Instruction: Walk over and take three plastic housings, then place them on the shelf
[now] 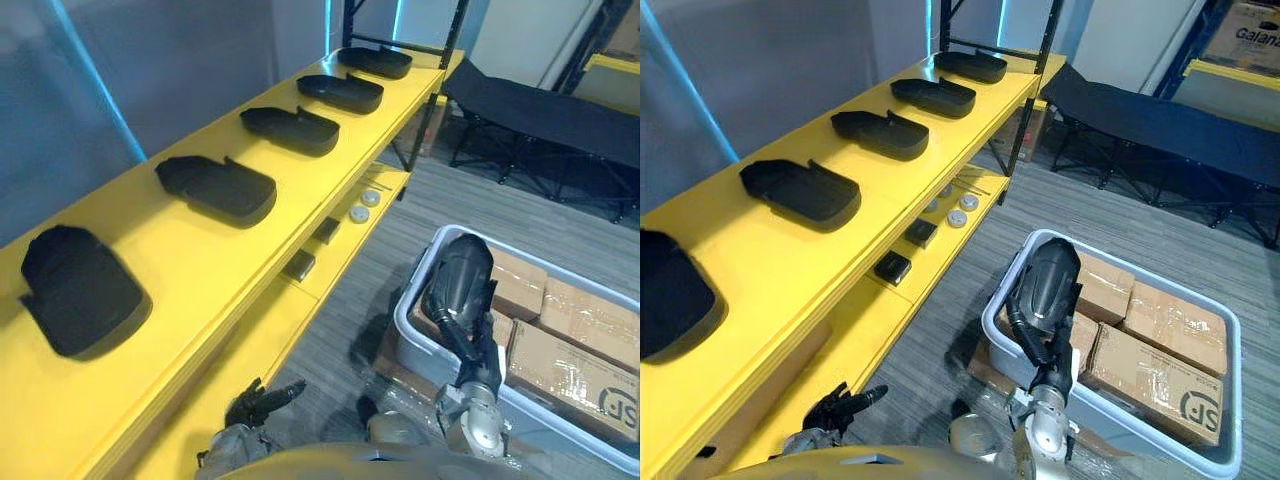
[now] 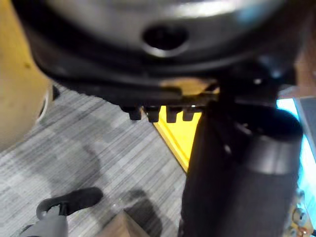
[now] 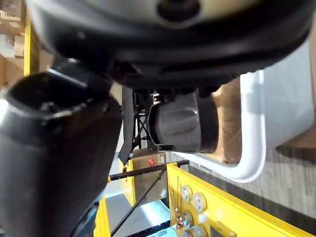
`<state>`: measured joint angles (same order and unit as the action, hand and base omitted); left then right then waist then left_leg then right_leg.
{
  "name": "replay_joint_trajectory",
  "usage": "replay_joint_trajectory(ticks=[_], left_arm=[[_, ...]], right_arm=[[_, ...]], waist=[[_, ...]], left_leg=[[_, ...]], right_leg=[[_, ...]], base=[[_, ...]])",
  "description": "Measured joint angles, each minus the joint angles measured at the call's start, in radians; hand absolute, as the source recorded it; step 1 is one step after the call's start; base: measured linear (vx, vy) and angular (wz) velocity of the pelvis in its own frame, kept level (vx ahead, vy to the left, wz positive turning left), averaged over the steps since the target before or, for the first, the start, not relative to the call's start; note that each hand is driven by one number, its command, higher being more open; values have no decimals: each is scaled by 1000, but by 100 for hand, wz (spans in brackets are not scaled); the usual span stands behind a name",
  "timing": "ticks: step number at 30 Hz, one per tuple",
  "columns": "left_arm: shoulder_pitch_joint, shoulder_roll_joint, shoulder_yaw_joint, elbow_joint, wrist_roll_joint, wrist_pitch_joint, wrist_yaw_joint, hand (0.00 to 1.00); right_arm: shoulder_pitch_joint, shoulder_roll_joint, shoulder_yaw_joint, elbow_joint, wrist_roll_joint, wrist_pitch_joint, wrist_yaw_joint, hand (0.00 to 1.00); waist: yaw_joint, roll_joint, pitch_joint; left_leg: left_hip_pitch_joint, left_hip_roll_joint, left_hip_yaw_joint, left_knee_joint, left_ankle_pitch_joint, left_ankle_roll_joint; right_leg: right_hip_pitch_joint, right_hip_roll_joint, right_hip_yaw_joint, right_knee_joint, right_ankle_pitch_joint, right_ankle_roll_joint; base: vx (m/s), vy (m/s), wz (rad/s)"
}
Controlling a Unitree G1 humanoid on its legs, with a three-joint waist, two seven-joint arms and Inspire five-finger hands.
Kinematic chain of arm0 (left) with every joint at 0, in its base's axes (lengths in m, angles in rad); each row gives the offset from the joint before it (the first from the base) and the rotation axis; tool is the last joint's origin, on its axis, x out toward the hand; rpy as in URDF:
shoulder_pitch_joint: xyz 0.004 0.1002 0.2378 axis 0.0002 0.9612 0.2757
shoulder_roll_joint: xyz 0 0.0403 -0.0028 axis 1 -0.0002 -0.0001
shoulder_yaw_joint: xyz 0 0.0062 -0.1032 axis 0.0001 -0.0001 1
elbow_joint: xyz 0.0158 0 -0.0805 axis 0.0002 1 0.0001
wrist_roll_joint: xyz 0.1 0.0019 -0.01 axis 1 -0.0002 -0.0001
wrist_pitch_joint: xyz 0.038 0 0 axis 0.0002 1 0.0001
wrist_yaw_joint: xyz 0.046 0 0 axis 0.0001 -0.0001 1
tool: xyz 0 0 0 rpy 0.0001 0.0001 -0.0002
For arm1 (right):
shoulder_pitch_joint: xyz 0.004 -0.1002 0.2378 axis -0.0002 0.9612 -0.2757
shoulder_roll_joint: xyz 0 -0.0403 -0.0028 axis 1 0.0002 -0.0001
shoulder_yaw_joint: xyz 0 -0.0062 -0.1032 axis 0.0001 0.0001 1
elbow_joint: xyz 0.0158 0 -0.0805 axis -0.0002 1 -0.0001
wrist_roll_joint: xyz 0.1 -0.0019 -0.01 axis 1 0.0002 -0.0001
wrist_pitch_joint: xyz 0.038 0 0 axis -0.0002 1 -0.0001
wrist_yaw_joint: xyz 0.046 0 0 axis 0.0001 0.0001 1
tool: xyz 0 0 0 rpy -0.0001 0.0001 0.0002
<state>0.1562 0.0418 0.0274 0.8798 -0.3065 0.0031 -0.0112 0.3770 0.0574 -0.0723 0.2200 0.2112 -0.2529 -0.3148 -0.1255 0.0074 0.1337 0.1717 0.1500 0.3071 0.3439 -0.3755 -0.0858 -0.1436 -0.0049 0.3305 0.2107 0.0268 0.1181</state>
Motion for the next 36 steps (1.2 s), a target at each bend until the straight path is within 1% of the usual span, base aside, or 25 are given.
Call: replay_joint_trajectory(ticks=[1,3,4,7,9,10,11,13,14,15,16,18,19,20,21,22,23,24,26,27,28,29,31,32,36], left_arm=[[3,2,6,2,0,0,-7,100],[16,5,26,6,4,-1,-31,100],[33,1,30,14,4,-7,-42,100],[65,1,79,18,-21,-24,-44,100],[68,15,79,16,-47,-23,-45,100],[63,27,82,12,-48,-21,-47,100],[52,35,101,24,-47,-14,-53,100],[26,37,98,56,-46,-10,-66,100],[29,38,83,53,-45,-9,-79,100],[22,56,75,53,-50,-16,-77,100],[19,69,66,54,-55,-18,-77,100],[31,106,57,61,-56,-25,-75,100],[36,113,56,62,-61,-26,-73,100],[39,132,58,62,-87,-31,-65,100],[39,135,67,67,-125,-29,-42,100],[37,132,67,70,-152,-29,-31,100],[19,119,66,95,-197,-22,-5,100],[19,113,66,108,-221,-19,3,100],[26,107,62,110,-249,-30,4,100],[39,92,49,105,-250,-47,-4,100],[45,88,44,97,-251,-52,-5,100],[52,68,30,83,-265,-61,-2,100],[49,51,11,72,-280,-62,8,100],[48,50,1,71,-279,-60,15,100],[44,64,-1,63,-260,-62,18,100]], right_arm=[[5,-3,6,-2,-3,-11,0,100],[36,-8,2,-2,-7,-30,-1,100],[40,-19,1,-2,-1,-38,0,100],[38,-22,12,-11,2,-59,23,100],[34,-22,40,-25,0,-59,21,100],[19,-18,54,-27,-3,-59,19,100],[-19,-14,86,-15,-10,-61,8,100],[-105,-13,94,24,-21,-70,-13,100],[-162,-7,96,65,-44,-69,-30,100],[-190,-9,94,77,-52,-69,-44,100],[-188,-11,92,81,-52,-69,-51,100],[-176,-12,91,98,-87,-63,-78,100],[-172,-12,93,97,-89,-64,-77,100],[-167,-11,96,95,-87,-64,-72,100],[-164,-24,89,87,-85,-60,-51,100],[-163,-37,85,80,-85,-53,-37,100],[-150,-83,69,50,-84,-35,0,100],[-117,-106,49,24,-85,-16,22,100],[-40,-137,8,-3,-84,-3,51,100],[-18,-159,-20,3,-80,-1,64,100],[-15,-167,-29,5,-75,-1,68,100],[-19,-179,-39,12,-76,-1,78,100],[-28,-190,-41,22,-78,-1,101,100],[-29,-183,-41,43,-80,-1,105,100],[-58,-167,3,102,-127,3,87,100]], waist=[[1,2,1],[4,4,8],[13,25,9],[32,49,2],[54,41,-3],[69,18,-16],[75,10,-11],[89,20,-15],[109,36,-8],[108,9,7],[108,1,9],[108,-12,2],[108,-19,0],[114,-42,-10],[123,-45,-12],[121,-47,-13],[95,-14,9],[69,-8,16],[59,-11,23],[63,-1,20],[66,4,22],[71,12,25],[66,31,32],[64,26,28],[81,-5,30]], left_leg=[[-5,2,5,18,-9,3],[-5,8,47,43,-22,11],[7,20,89,40,-21,13],[12,73,166,40,-13,5],[6,110,174,59,-7,-9],[-14,131,163,104,-10,-16],[-46,145,97,118,-20,4],[-80,80,-16,42,-10,40],[-64,115,-1,14,29,-11],[-58,119,14,13,37,-18],[-58,127,13,16,39,-23],[-63,196,33,23,59,-60],[-64,212,41,21,64,-71],[-64,231,59,20,77,-94],[-61,261,83,16,96,-108],[-59,274,93,17,112,-107],[-60,289,99,25,189,-87],[-61,287,100,46,251,-81],[-78,284,109,131,270,-32],[-78,248,94,118,195,-47],[-79,220,76,96,176,-56],[-86,155,32,28,164,-58],[-113,85,-6,-74,189,-50],[-99,65,-22,-106,178,-64],[-95,-23,-41,-149,203,-37]], right_leg=[[-1,-2,0,0,1,2],[-14,-31,-71,-5,-15,-32],[-25,-64,-182,-10,-48,-85],[-75,-114,-352,163,-62,-106],[-64,-147,-390,298,-94,-133],[-62,-136,-413,305,-83,-121],[-71,-93,-436,287,-55,-165],[-40,-44,-394,128,7,-194],[-59,-39,-403,175,-26,-218],[-90,-113,-433,311,-73,-210],[-90,-151,-443,354,-73,-209],[-47,-242,-529,321,-31,-147],[-33,-256,-562,286,-15,-122],[-2,-264,-625,201,-3,-22],[25,-231,-675,128,-70,17],[36,-212,-684,94,-85,17],[65,-186,-688,49,-83,11],[98,-184,-693,27,-85,8],[172,-201,-698,-28,-86,-4],[195,-204,-679,-58,-76,-4],[197,-205,-663,-68,-70,-5],[190,-203,-628,-86,-56,-3],[177,-189,-598,-103,-37,7],[175,-191,-589,-128,-20,21],[201,-251,-597,-215,38,60]], base=[[-254,63,-36],[-191,74,-51],[-95,75,-90],[0,-22,-72],[124,-152,-30],[76,-205,-42],[25,-181,-55],[-51,-90,-91],[-58,-108,-113],[-33,-143,-80],[27,-262,-19],[52,-232,-23],[62,-222,-50],[147,-431,-74],[156,-458,-84],[175,-553,-68],[118,-358,-19],[127,-349,7],[119,-205,1],[103,-127,-39],[75,-36,-76],[41,12,-73],[7,88,-65],[-4,137,-28],[21,119,8]])
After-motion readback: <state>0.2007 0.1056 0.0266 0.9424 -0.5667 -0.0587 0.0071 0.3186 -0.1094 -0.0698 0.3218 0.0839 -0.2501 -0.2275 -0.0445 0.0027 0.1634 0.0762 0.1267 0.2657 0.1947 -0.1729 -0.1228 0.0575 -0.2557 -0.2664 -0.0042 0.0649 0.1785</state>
